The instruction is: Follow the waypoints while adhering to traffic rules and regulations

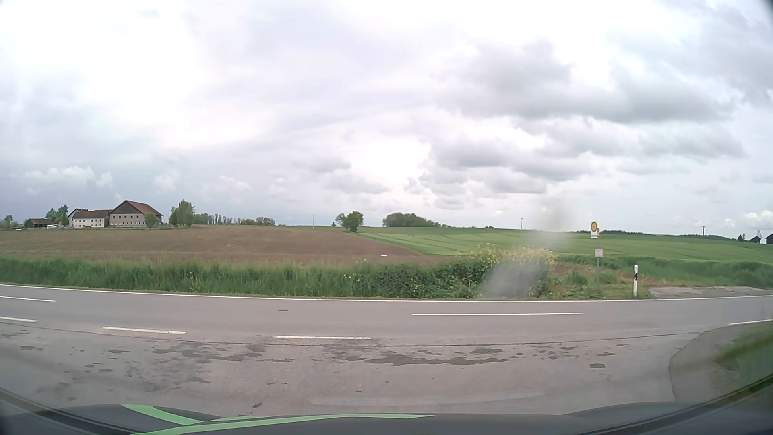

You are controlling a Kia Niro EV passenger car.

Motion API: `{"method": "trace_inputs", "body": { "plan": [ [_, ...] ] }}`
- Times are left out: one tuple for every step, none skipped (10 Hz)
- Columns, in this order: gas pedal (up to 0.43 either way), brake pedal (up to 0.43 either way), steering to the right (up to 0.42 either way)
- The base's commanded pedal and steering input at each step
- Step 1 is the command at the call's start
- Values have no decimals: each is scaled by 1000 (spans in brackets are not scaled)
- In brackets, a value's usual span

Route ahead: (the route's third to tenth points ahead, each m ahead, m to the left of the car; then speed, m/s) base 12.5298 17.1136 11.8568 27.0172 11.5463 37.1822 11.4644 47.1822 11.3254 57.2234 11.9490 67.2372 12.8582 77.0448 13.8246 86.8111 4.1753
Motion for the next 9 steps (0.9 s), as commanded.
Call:
{"method": "trace_inputs", "body": {
  "plan": [
    [0,262,-194],
    [0,189,-228],
    [0,18,-257],
    [0,0,-291],
    [0,0,-328],
    [0,0,-358],
    [79,0,-399],
    [130,0,-432],
    [157,0,-441]
  ]
}}
